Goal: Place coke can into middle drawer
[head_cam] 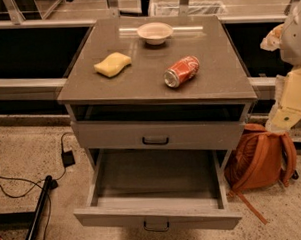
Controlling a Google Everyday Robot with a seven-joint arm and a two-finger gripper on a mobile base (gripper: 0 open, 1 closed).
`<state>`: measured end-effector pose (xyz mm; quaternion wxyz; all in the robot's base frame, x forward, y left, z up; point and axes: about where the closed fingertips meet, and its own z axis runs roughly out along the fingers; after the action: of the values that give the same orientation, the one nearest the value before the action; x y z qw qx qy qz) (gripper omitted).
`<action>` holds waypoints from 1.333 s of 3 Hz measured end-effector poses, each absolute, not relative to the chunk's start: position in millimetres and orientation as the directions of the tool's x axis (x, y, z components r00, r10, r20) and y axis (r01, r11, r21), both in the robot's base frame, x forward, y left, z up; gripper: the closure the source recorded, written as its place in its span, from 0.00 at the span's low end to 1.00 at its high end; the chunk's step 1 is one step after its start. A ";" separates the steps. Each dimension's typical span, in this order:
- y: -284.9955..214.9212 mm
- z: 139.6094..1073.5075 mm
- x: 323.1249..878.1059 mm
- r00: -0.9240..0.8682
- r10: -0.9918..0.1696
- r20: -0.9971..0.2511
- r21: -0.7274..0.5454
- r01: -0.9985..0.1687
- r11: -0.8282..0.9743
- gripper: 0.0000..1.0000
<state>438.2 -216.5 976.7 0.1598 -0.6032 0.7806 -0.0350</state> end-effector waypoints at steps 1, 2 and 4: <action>-216.5 977.3 438.9 -0.221 -0.953 -0.208 -0.252 -0.929 0.270 0.00; -216.9 976.7 458.4 -0.144 -0.975 -0.169 -0.307 -0.932 0.191 0.00; -183.2 966.9 567.0 0.280 -0.960 0.001 -0.446 -0.859 -0.251 0.00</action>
Offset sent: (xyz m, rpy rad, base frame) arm 0.0612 -0.0019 -0.0052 -0.1522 -0.1291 0.2143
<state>567.0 -183.2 966.9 0.1829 -0.7788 0.5840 -0.1376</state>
